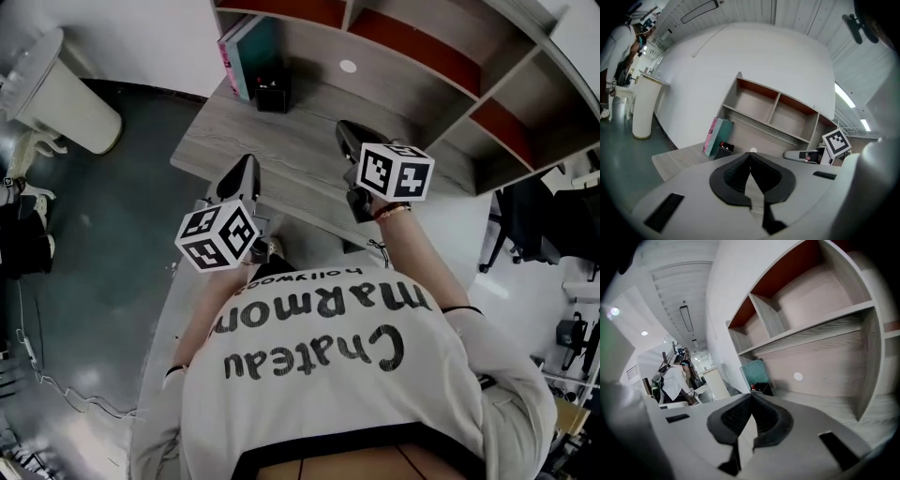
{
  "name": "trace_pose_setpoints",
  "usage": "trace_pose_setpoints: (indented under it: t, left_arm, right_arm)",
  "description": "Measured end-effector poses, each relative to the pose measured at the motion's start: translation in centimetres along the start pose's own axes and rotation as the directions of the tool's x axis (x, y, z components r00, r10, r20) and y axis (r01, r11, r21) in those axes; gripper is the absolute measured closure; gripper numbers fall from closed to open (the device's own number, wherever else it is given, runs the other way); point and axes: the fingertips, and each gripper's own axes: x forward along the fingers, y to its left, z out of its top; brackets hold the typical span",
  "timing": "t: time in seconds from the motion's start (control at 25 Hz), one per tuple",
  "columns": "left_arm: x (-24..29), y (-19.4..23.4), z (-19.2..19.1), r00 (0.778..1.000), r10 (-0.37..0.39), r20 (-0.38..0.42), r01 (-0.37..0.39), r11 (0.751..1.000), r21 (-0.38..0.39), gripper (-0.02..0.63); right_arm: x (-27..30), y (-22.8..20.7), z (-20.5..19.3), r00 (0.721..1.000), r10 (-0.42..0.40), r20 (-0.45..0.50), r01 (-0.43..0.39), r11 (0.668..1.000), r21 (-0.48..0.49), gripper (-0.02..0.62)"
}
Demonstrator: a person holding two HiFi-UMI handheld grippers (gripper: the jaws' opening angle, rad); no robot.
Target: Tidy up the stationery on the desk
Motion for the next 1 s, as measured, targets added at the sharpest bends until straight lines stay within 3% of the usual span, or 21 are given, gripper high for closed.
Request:
trace_pose_setpoints:
  t: [0.4, 1.0]
  left_arm:
    - [-3.4, -5.0, -4.9, 1.0, 0.014, -0.017, -0.014, 1.0, 0.0, 0.591]
    - [-7.2, -6.7, -8.3, 0.997, 0.047, -0.056, -0.047, 0.999, 0.008, 0.591]
  right_arm:
    - [-6.7, -1.6, -4.4, 1.0, 0.007, -0.013, -0.007, 1.0, 0.008, 0.584]
    - [-10.5, -1.4, -8.4, 0.999, -0.002, -0.035, 0.003, 1.0, 0.015, 0.584]
